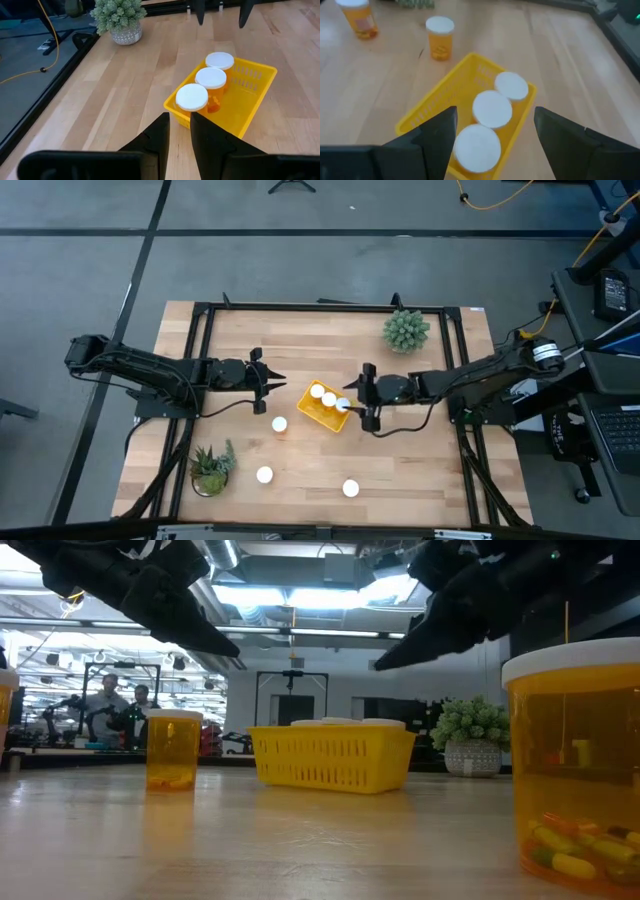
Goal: Pick and place pill bottles into a basket
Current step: Put the top orange pill bottle into the yellow bin
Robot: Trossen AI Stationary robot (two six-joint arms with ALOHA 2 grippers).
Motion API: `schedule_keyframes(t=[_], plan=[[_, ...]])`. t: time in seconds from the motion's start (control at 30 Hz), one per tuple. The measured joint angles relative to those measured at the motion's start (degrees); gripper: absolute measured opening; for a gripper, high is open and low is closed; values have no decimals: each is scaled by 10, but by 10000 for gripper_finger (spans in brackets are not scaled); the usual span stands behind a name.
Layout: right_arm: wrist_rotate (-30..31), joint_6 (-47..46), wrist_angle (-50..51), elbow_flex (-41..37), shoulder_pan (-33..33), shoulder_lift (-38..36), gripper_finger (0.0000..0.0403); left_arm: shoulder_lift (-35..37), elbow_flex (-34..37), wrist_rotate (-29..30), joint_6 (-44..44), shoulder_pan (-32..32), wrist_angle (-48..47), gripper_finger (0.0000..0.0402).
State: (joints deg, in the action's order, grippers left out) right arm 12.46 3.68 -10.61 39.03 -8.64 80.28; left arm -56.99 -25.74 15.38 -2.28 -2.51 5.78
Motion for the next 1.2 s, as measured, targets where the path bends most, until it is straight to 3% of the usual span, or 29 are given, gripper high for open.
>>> schedule_keyframes(t=[0.3,0.43,0.67,0.87,1.03,1.2], plan=[[5,0,-3,0,0,-21,259,0,0,-4,0,0,0,72],[35,10,-4,0,0,-23,219,0,0,-4,-12,0,0,72],[35,16,-16,0,-1,-24,134,0,0,-4,-37,0,0,72],[35,31,-31,-2,-2,-24,87,0,0,-17,-30,0,0,77],[41,56,-181,-87,4,-33,52,0,0,-42,-30,0,0,109],[56,29,-293,-178,14,-86,12,0,0,-64,-22,0,0,168]])
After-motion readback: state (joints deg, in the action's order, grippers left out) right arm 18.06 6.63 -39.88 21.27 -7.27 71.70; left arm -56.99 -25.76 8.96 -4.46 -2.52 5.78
